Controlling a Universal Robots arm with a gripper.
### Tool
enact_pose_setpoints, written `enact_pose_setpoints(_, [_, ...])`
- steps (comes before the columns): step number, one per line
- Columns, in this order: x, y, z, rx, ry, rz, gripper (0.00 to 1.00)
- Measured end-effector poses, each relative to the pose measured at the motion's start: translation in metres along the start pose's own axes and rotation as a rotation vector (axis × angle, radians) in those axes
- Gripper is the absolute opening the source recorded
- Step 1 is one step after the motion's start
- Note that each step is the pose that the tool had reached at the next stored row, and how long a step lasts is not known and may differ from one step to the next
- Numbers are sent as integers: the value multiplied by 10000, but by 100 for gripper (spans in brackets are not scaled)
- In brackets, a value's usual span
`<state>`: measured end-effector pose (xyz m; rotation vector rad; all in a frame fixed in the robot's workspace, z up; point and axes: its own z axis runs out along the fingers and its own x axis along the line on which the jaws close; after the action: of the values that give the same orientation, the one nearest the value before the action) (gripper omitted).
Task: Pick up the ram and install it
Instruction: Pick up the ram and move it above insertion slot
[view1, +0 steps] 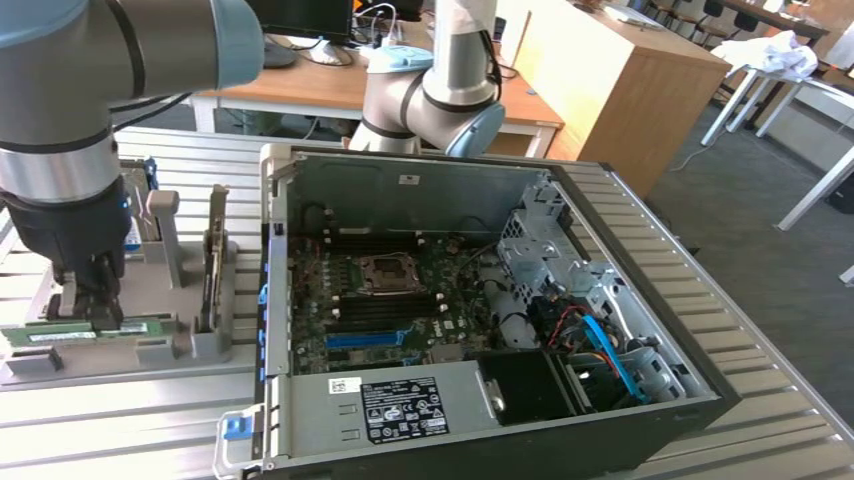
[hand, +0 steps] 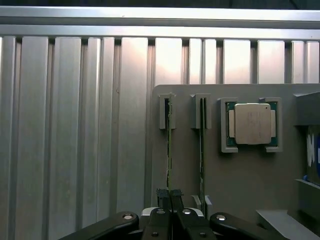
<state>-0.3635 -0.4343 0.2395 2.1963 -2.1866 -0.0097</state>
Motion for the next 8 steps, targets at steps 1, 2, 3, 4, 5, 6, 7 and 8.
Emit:
enact_pose_setpoints(1, [1,0,-19,0,0,0,11])
enact_pose_setpoints(2, [1,1,-38,0,0,0,11])
enact_pose_setpoints(3, [2,1,-58,1,0,0,11])
enact_pose_setpoints(4, [2,1,-78,1,0,0,11])
enact_pose_setpoints(5, [3,2,-102,0,0,0,11])
enact_pose_setpoints(6, [3,3,-125,0,0,0,11])
enact_pose_setpoints(7, [4,3,-147,0,0,0,11])
enact_pose_setpoints(8, [4,4,-169,1,0,0,11])
